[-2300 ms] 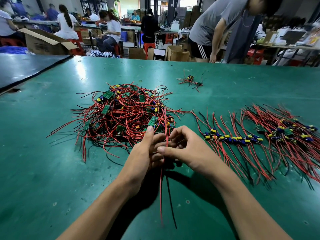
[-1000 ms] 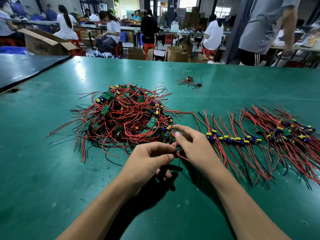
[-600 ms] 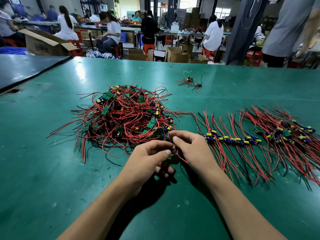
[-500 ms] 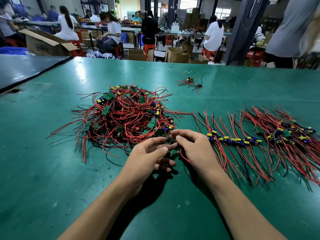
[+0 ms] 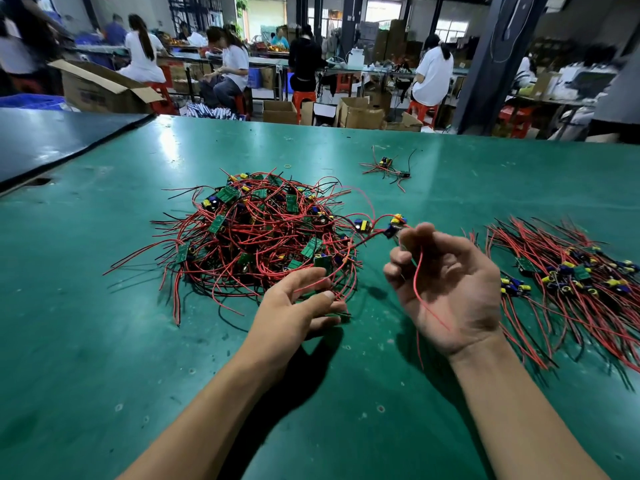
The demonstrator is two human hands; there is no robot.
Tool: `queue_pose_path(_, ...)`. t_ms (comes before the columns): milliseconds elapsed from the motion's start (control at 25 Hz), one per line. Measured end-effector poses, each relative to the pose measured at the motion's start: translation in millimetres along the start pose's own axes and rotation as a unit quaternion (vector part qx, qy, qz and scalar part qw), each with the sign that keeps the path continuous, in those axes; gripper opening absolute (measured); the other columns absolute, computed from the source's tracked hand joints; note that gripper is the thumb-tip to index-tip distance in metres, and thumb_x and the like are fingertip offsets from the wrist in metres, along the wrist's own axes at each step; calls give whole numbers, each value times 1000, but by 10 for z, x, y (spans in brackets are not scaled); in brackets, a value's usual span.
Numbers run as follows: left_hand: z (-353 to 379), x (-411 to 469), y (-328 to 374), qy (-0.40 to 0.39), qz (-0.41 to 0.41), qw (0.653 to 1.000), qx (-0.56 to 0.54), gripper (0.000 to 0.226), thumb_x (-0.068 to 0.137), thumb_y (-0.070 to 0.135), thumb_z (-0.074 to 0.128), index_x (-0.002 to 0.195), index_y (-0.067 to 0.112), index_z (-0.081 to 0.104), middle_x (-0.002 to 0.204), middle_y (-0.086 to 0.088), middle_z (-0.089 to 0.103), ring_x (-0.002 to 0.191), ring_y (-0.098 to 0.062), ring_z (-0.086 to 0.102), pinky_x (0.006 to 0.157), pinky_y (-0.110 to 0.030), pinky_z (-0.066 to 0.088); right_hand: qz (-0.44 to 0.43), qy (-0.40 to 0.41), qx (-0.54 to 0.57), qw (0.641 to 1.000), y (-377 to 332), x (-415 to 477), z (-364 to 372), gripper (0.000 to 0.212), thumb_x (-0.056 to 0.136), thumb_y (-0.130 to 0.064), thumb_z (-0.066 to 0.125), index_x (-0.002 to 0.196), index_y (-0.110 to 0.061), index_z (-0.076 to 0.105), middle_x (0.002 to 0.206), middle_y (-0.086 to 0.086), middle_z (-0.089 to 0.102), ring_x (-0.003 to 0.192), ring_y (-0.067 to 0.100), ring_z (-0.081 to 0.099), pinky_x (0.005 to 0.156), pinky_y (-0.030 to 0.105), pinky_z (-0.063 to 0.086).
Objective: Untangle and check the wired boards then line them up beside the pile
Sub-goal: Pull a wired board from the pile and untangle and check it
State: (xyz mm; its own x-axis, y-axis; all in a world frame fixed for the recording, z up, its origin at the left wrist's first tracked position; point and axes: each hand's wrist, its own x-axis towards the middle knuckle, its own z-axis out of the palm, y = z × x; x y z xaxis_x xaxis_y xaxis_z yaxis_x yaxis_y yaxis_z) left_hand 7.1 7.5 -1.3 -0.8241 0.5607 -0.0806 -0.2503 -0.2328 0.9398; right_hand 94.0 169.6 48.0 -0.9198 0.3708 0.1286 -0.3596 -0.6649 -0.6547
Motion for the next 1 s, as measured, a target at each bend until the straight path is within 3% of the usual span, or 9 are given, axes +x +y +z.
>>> queue_pose_path(120, 22, -30, 10, -2, 13, 1000, -5, 19, 90, 9, 65, 109, 8, 64, 92, -9, 70, 69, -29, 71, 55, -33, 59, 67, -45, 6, 997, -43, -31, 17, 21, 76, -31, 67, 65, -13, 70, 70, 3, 64, 59, 16, 55, 57, 27, 50)
queue_pose_path(240, 42, -22, 17, 0, 14, 1000, 7, 23, 95, 25, 59, 97, 4, 67, 79, -8, 68, 56, -26, 65, 50, -30, 56, 136, 9, -153, 979, 65, -6, 26, 31, 74, -40, 71, 55, -18, 61, 62, 2, 58, 54, 14, 54, 54, 25, 49)
queue_pose_path(360, 50, -35, 2, -26, 13, 999, 40, 15, 95, 14, 58, 100, 3, 68, 81, -12, 71, 54, -23, 64, 48, -27, 54, 172, 63, -217, 959, 192, 34, -9, 37, 74, -43, 70, 48, -21, 56, 58, -1, 54, 50, 12, 48, 55, 24, 41)
queue_pose_path(480, 47, -59, 2, -34, 18, 998, 43, 15, 94, 4, 58, 105, 7, 67, 96, -9, 75, 60, -23, 69, 50, -26, 55, 190, 125, -304, 925, 230, 69, -70, 48, 83, -45, 70, 45, -19, 58, 58, 0, 55, 46, 10, 46, 49, 22, 37)
queue_pose_path(600, 26, -43, 42, -21, 23, 1000, 1, 19, 96, 6, 55, 110, 14, 66, 108, 1, 75, 71, -23, 73, 55, -25, 56, 172, 169, -370, 897, 278, 71, -114, 42, 89, -45, 71, 62, -14, 60, 53, 2, 57, 38, 12, 43, 41, 19, 32)
queue_pose_path(800, 15, -32, 60, 0, 58, 998, -13, 32, 96, 1, 53, 120, 20, 60, 118, 9, 70, 84, -25, 74, 61, -25, 55, 112, 225, -361, 898, 343, 80, -178, 39, 84, -24, 80, 88, -14, 43, 52, 5, 59, 35, 12, 41, 36, 18, 30)
queue_pose_path(1000, 7, -20, 34, -2, 80, 997, 0, 43, 95, -2, 53, 128, 26, 54, 125, 17, 66, 92, -25, 73, 75, -30, 56, 75, 256, -429, 863, 360, 103, -239, 42, 91, -19, 72, 119, -18, 41, 67, 10, 64, 39, 15, 47, 38, 22, 34)
